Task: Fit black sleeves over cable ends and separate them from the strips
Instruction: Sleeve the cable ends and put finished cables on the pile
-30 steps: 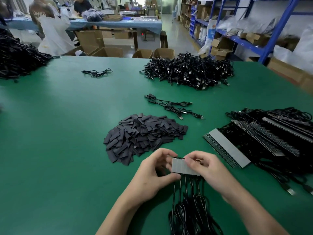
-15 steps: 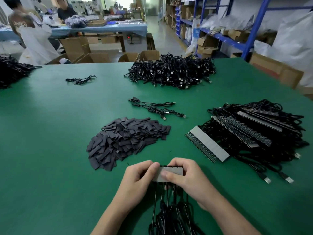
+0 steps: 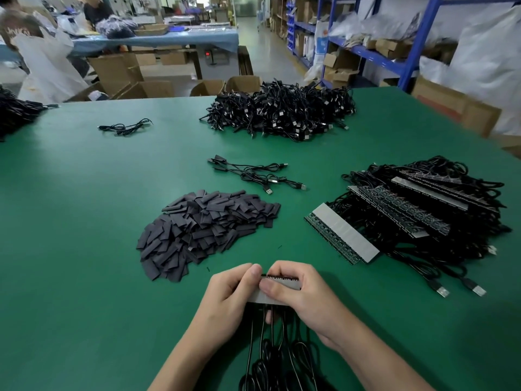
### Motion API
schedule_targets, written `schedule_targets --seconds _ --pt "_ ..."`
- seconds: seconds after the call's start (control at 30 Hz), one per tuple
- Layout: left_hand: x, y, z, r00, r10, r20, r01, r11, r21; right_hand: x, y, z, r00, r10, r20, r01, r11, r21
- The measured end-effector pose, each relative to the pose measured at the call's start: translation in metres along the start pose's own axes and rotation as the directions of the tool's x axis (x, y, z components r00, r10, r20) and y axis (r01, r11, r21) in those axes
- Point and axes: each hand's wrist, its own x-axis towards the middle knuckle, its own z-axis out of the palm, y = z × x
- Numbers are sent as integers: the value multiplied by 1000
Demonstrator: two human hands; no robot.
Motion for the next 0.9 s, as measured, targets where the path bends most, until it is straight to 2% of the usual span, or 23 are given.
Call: schedule_targets --seconds 0.3,0.9 --pt "-1 6 5 999 -16 28 19 993 -116 -1 -3 -4 998 -14 56 10 998 64" --pt "-3 7 5 996 -59 67 68 987 -142 -2 -5 -6 996 -20 83 13 996 83"
